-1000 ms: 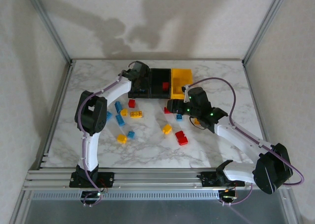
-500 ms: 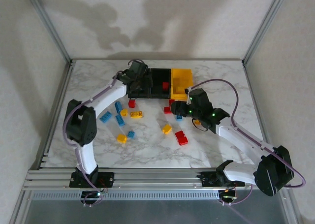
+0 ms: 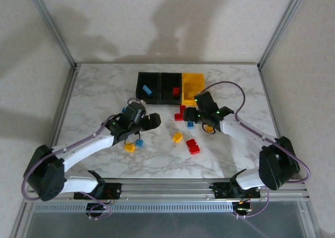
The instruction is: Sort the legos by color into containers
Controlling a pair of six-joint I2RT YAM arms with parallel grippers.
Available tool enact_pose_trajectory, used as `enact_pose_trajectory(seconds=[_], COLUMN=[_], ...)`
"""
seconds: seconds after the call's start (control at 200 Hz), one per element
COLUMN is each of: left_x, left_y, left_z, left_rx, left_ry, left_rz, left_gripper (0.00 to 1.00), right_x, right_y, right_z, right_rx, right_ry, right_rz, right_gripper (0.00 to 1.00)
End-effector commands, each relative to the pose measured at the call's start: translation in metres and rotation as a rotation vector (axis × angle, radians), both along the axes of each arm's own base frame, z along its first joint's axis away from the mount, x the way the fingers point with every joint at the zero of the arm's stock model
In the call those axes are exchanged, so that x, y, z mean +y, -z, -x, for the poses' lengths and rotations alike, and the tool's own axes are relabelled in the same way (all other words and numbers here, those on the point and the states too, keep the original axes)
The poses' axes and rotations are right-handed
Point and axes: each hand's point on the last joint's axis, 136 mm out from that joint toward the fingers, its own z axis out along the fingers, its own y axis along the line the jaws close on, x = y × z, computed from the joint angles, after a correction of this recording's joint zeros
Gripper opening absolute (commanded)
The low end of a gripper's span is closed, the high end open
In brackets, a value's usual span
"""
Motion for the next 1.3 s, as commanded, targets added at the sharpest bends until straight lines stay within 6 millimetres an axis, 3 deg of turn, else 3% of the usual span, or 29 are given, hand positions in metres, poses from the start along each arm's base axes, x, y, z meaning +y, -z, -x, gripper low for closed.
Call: enact_pose_trajectory(seconds=[0.0, 0.1, 0.265, 0.536, 0.791, 0.916, 1.091, 1.292], left_x=[0.013, 0.023, 0.023, 0.024, 0.024, 0.025, 0.023, 0.024], left_y=[-0.021, -0.025, -0.036, -0.028, -0.023, -0.019, -0.018, -0.018], left_z=[0.004, 0.012, 0.018, 0.019, 0.019, 0.018, 0.016, 0.015], left_rx=[-0.060, -0.072, -0.098, -0.082, -0.069, -0.061, -0.059, -0.060], left_ry=[-0.077, -0.092, -0.079, -0.085, -0.088, -0.094, -0.091, -0.109], left_rz=[0.059, 0.054, 0.100, 0.091, 0.085, 0.074, 0.079, 0.087], left_gripper=[0.82, 0.84, 0.84, 0.85, 0.85, 0.85, 0.84, 0.84], right_x=[0.015, 0.027, 0.042, 0.051, 0.056, 0.057, 0.055, 0.058], right_y=[0.006, 0.022, 0.044, 0.068, 0.091, 0.093, 0.091, 0.056], right_z=[-0.011, -0.018, -0.029, -0.049, -0.053, -0.052, -0.051, -0.045], right_rx=[0.010, 0.038, 0.067, 0.090, 0.127, 0.131, 0.129, 0.085], right_ry=[-0.003, -0.005, -0.012, -0.004, -0.003, -0.014, -0.032, -0.059], right_rz=[0.021, 0.052, 0.096, 0.165, 0.190, 0.192, 0.217, 0.203], right_gripper=[0.66, 0.67, 0.69, 0.73, 0.62, 0.57, 0.42, 0.41])
